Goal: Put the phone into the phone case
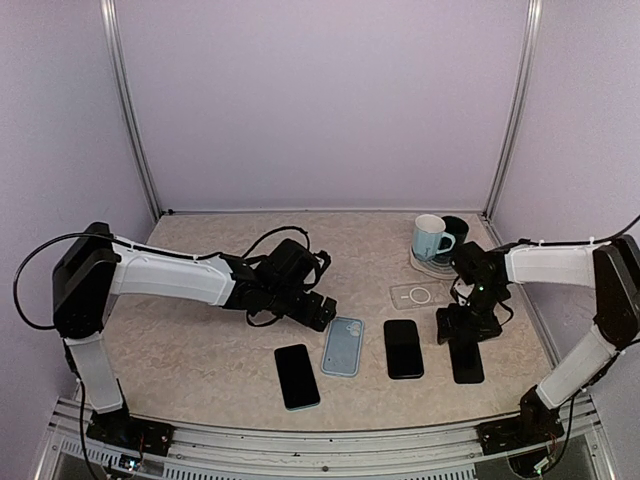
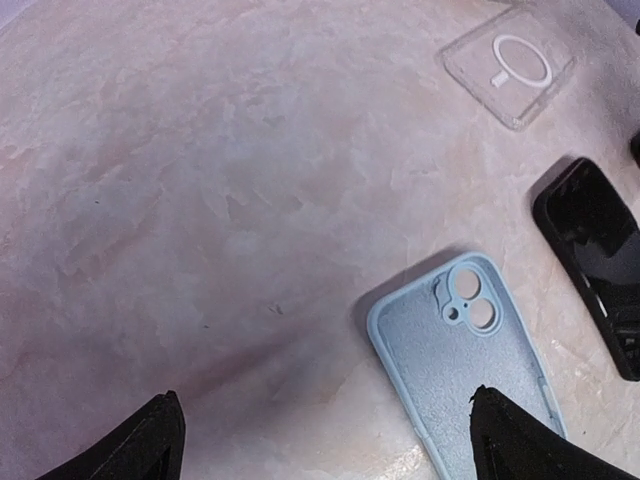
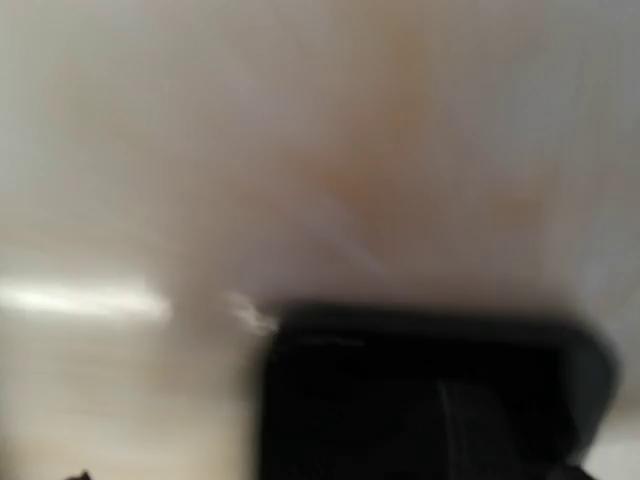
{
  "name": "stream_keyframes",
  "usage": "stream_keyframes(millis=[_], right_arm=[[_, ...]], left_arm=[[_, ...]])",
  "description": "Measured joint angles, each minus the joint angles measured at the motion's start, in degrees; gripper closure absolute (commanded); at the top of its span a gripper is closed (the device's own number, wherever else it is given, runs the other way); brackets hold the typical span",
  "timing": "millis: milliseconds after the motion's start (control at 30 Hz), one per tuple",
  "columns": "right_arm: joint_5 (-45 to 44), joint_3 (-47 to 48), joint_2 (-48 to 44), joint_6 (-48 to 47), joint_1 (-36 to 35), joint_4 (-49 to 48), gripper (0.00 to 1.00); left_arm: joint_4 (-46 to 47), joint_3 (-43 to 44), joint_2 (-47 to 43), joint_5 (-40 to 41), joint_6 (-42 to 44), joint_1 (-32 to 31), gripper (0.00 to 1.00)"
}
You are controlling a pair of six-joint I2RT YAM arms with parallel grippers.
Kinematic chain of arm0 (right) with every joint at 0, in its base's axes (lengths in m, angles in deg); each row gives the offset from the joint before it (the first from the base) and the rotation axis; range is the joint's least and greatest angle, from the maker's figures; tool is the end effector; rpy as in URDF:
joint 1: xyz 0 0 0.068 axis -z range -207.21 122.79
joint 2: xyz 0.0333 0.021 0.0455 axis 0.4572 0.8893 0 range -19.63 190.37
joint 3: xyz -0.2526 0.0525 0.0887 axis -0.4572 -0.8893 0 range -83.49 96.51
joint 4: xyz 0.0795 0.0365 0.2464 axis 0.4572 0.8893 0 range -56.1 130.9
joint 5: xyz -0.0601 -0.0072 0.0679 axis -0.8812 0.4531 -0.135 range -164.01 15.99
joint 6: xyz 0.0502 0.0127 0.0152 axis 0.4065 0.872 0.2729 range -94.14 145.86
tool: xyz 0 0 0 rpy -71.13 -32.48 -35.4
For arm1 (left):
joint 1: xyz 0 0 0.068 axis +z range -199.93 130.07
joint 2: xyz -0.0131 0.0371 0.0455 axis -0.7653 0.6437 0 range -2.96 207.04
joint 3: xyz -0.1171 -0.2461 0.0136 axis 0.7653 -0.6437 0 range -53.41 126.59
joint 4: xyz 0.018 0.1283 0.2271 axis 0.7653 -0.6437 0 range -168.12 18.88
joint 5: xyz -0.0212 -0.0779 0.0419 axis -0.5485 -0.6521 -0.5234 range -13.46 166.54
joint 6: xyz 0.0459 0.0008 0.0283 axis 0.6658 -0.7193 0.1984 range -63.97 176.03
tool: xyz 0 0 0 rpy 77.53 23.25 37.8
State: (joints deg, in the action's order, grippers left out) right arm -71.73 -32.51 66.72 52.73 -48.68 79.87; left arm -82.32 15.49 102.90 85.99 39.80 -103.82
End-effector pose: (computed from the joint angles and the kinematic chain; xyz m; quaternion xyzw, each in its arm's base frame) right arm 0.2361 0.0944 0.1757 0.0454 0.9959 0.0491 0.0607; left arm 0.2386 -0.3170 0.1868 0.2726 0.8906 -0.1413 0.3354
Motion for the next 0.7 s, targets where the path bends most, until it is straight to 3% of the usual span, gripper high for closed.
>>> stream_keyframes(millis=[167, 300, 467, 500, 567, 600, 700], right_arm=[[-2.27, -3.06, 3.48, 1.14, 0.02, 0.22, 0.05], [-2.4, -3.45, 3.17, 1.42, 0.02, -0.11, 0.07], [-2.8, -4.2, 2.05, 1.4, 0.02, -0.9, 0.34], [-2.64, -4.31, 1.81, 1.49, 0.02, -1.07, 0.31], [-2.21, -4.59, 1.11, 1.79, 0.02, -1.42, 0.09], [-1.77, -4.81, 0.87, 1.79, 0.02, -1.42, 0.02], [-0.59, -5.01, 0.68, 1.77, -0.55, -0.42, 0.01]], left_arm=[[-3.69, 0.66, 3.39, 0.39, 2.78, -2.05, 0.32], [-4.81, 0.66, 3.63, 0.04, 4.11, -2.1, 0.31], [-4.83, 0.66, 3.67, -0.17, 4.96, -2.25, 0.31], [-4.85, 0.66, 3.69, -0.28, 5.05, -2.29, 0.31], [-4.85, 0.66, 3.69, -0.48, 5.2, -2.36, 0.3], [-4.85, 0.66, 3.69, -0.55, 5.22, -2.4, 0.29], [-4.83, 0.66, 3.69, -0.9, 5.62, -2.43, 0.29]])
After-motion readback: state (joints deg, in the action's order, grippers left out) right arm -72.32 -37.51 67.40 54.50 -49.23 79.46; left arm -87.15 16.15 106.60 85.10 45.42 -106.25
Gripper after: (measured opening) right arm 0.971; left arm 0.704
